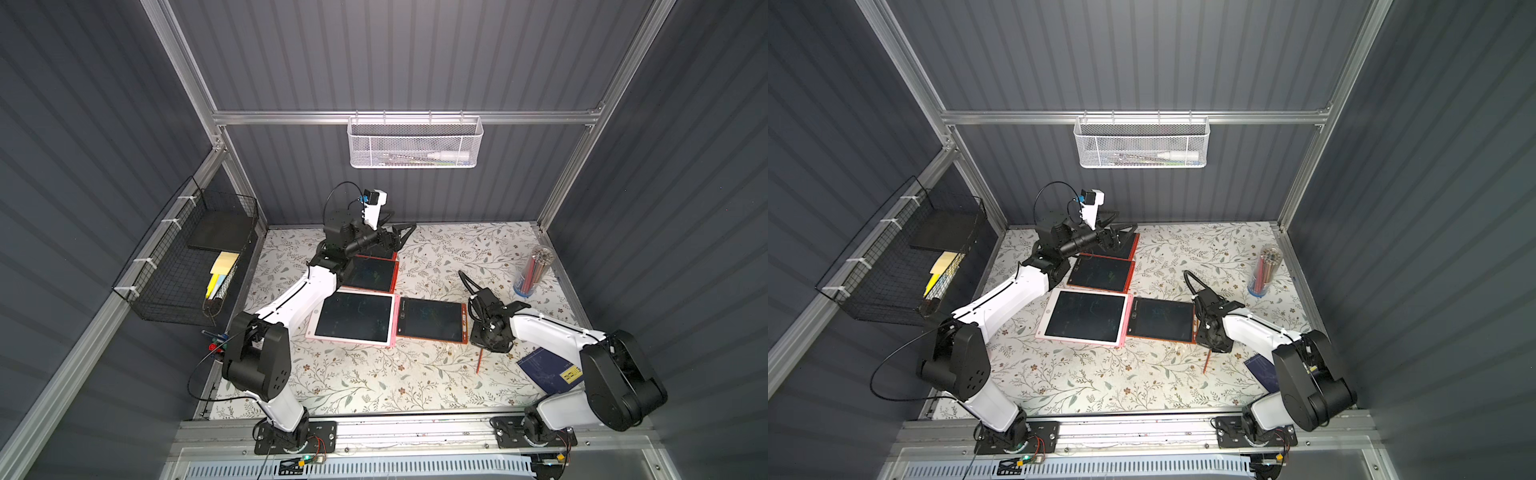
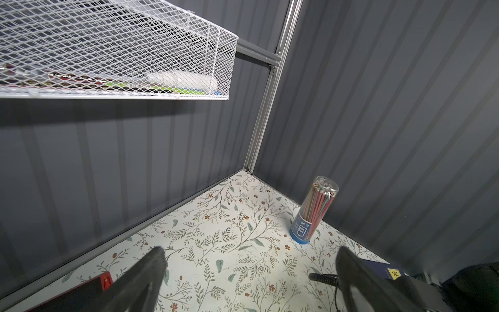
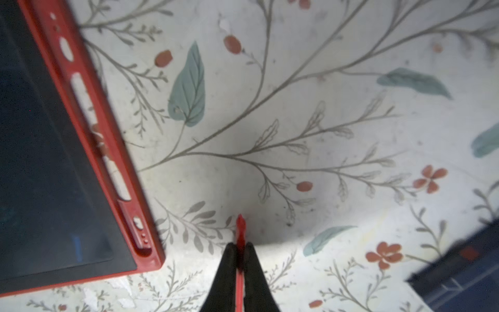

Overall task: Place the stylus back onto the writing tablet
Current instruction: Pick up the stylus from the center of the board, then place the stylus on the writing tablet.

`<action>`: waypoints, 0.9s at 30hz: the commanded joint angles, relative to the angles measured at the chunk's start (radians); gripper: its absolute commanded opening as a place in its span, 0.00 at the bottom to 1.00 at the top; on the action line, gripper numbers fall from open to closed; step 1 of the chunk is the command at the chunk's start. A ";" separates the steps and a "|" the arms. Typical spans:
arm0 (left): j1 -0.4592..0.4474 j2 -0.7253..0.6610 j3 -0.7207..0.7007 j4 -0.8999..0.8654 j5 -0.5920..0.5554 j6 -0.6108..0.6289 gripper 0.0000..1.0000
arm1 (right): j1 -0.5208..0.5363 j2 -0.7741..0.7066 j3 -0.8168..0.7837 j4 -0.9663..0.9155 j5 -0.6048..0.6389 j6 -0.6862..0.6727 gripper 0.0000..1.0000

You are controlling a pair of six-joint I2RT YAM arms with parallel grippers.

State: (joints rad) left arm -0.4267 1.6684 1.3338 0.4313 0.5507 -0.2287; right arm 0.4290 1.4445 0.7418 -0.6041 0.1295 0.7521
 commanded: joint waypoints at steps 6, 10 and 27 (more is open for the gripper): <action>-0.007 -0.001 0.009 -0.010 -0.010 0.002 0.99 | 0.002 0.008 0.073 0.001 0.011 -0.112 0.09; -0.007 0.002 0.012 -0.015 -0.011 0.004 0.99 | -0.001 0.021 0.116 0.061 -0.049 -0.214 0.09; -0.008 -0.005 0.008 -0.017 -0.020 0.005 0.99 | -0.068 0.278 0.311 0.145 -0.139 -0.381 0.08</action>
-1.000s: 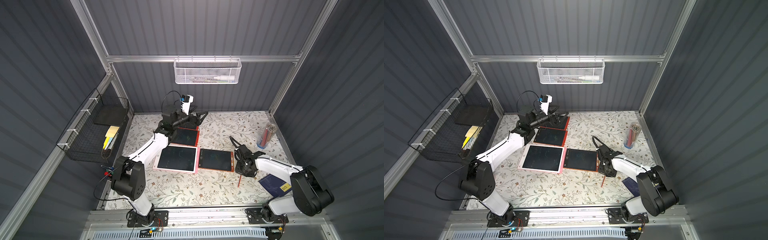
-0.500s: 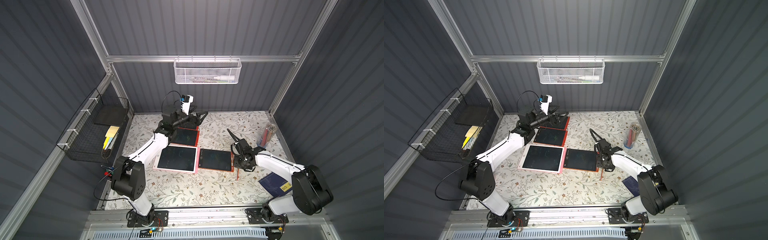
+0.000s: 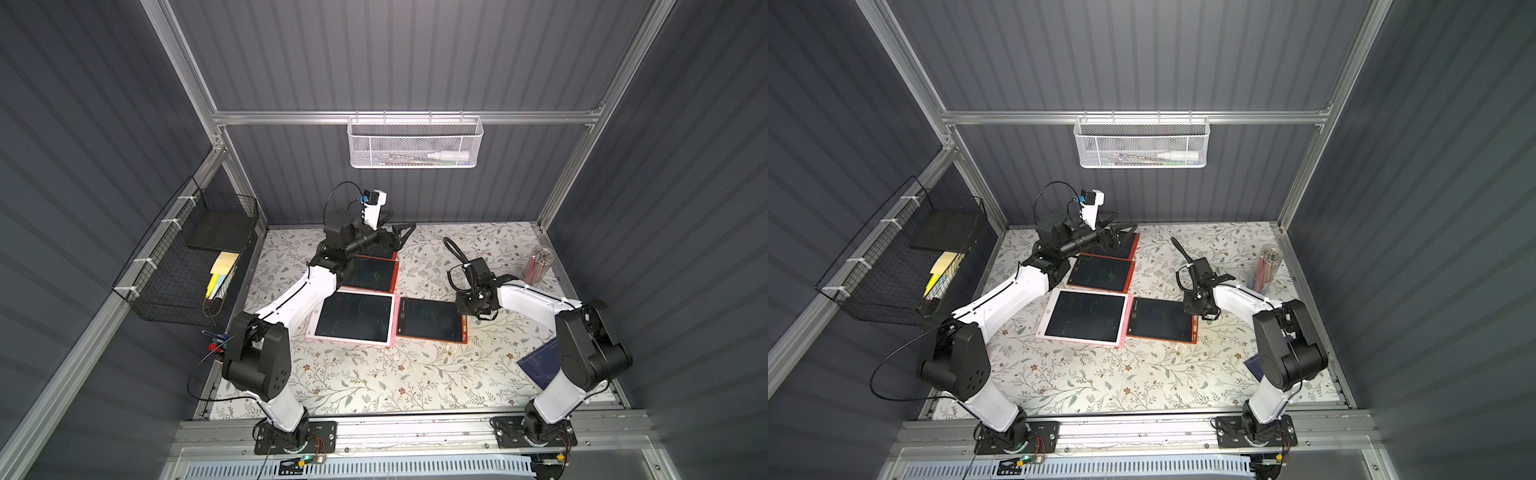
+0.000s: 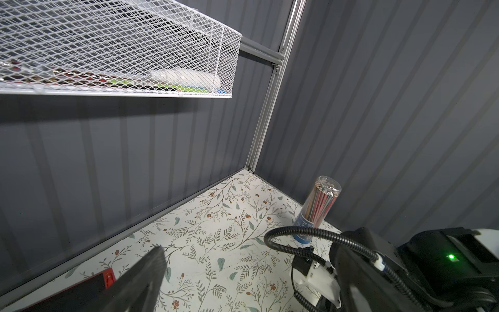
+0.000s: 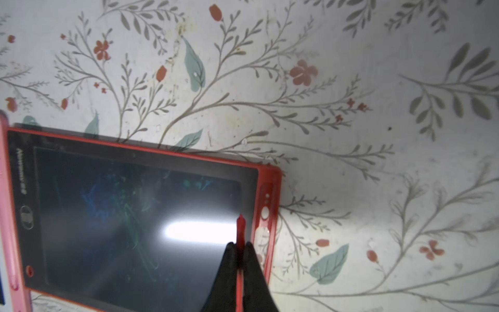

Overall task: Place the stylus back onto the writing tablet
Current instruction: Place the stylus on the writing tablet.

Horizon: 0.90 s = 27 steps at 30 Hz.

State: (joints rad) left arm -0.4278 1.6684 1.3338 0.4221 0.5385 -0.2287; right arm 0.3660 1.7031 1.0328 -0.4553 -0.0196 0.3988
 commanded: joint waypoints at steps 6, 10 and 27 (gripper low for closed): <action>-0.007 -0.001 0.011 -0.008 -0.009 0.005 0.99 | -0.013 0.038 0.025 -0.004 0.019 -0.025 0.08; -0.007 0.002 0.011 -0.009 -0.010 0.006 0.99 | -0.013 0.035 0.021 -0.005 0.038 -0.025 0.11; -0.008 -0.004 0.012 -0.011 -0.008 0.006 0.99 | -0.014 0.006 0.024 -0.026 0.038 -0.017 0.22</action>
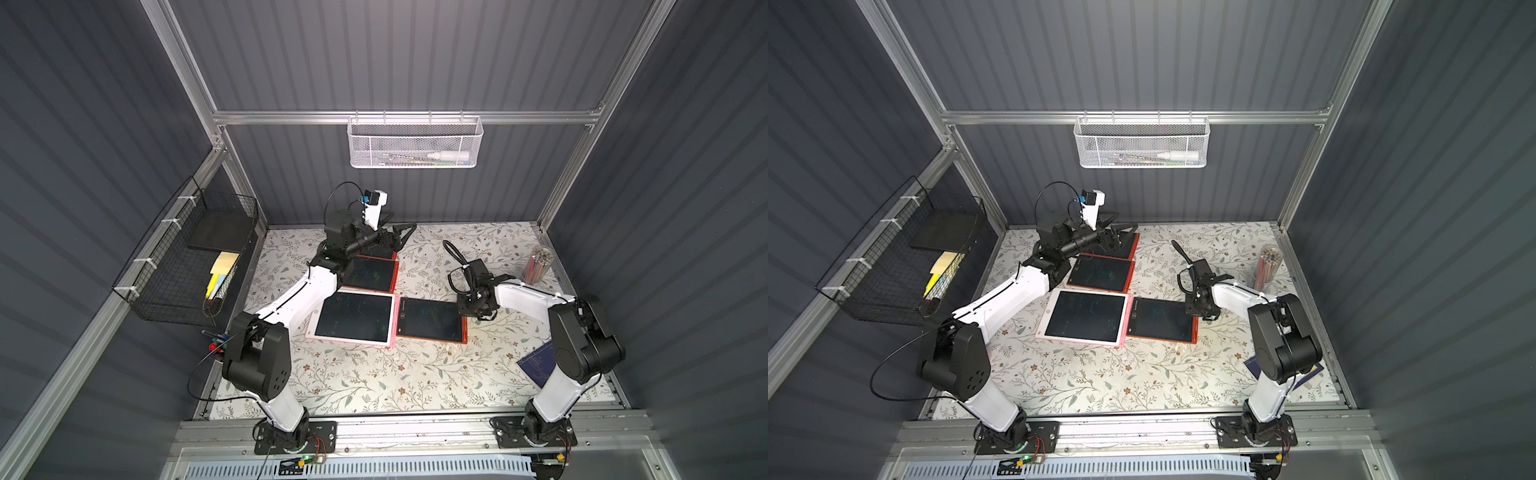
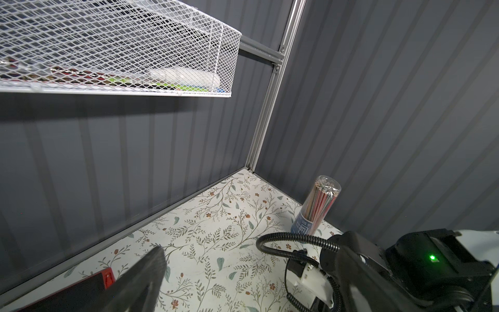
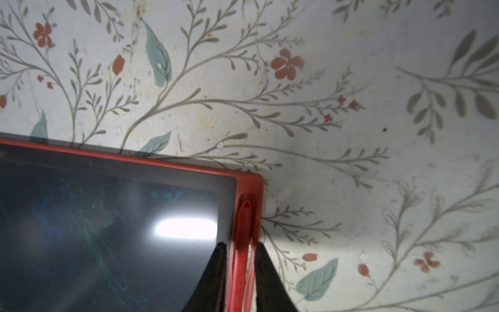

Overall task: Place the stylus back onto the writing tablet
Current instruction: Place the stylus on the writing tablet.

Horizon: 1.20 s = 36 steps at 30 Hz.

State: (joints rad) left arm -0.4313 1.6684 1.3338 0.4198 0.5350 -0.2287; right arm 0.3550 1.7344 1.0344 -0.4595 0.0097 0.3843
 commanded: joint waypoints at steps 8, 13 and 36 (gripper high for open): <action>-0.004 -0.004 0.012 -0.007 -0.002 0.005 0.99 | -0.002 -0.034 0.002 -0.018 -0.009 0.016 0.03; -0.004 -0.004 0.011 -0.007 -0.001 0.005 0.99 | -0.001 -0.013 -0.008 -0.012 -0.025 0.024 0.00; -0.004 -0.006 0.012 -0.007 -0.006 0.005 0.99 | 0.041 0.039 -0.038 -0.039 0.050 0.043 0.00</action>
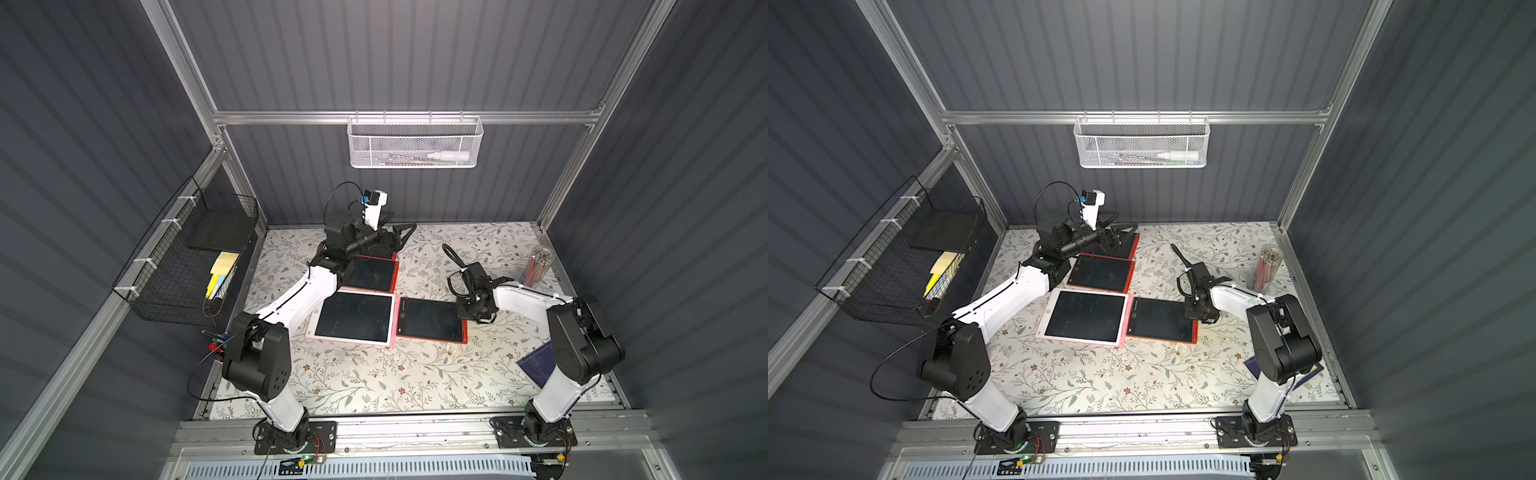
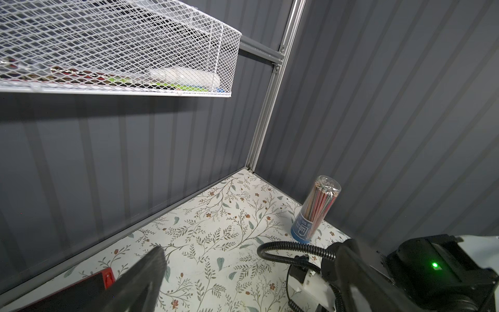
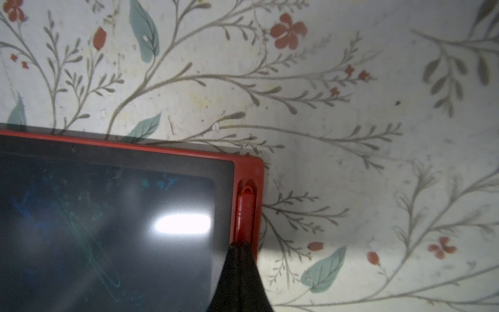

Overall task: Place the stylus back onto the writing tablet
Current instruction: Place the stylus on the writing tablet.

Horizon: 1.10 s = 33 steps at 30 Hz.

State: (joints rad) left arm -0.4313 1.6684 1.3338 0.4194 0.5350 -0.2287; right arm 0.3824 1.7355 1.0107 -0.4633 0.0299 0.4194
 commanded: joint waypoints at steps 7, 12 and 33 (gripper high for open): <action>-0.004 -0.009 0.012 -0.007 -0.005 0.005 0.99 | 0.047 0.049 -0.022 -0.044 0.071 0.034 0.00; -0.004 -0.011 0.011 -0.008 -0.007 0.003 0.99 | 0.082 0.063 -0.041 -0.024 0.085 0.061 0.00; -0.003 -0.047 0.011 -0.009 -0.054 0.019 0.99 | 0.080 -0.103 -0.036 0.091 0.112 0.076 0.16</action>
State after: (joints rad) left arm -0.4313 1.6672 1.3338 0.4183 0.5083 -0.2279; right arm 0.4591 1.6806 0.9627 -0.3882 0.1459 0.5144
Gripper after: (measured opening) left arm 0.993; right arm 0.148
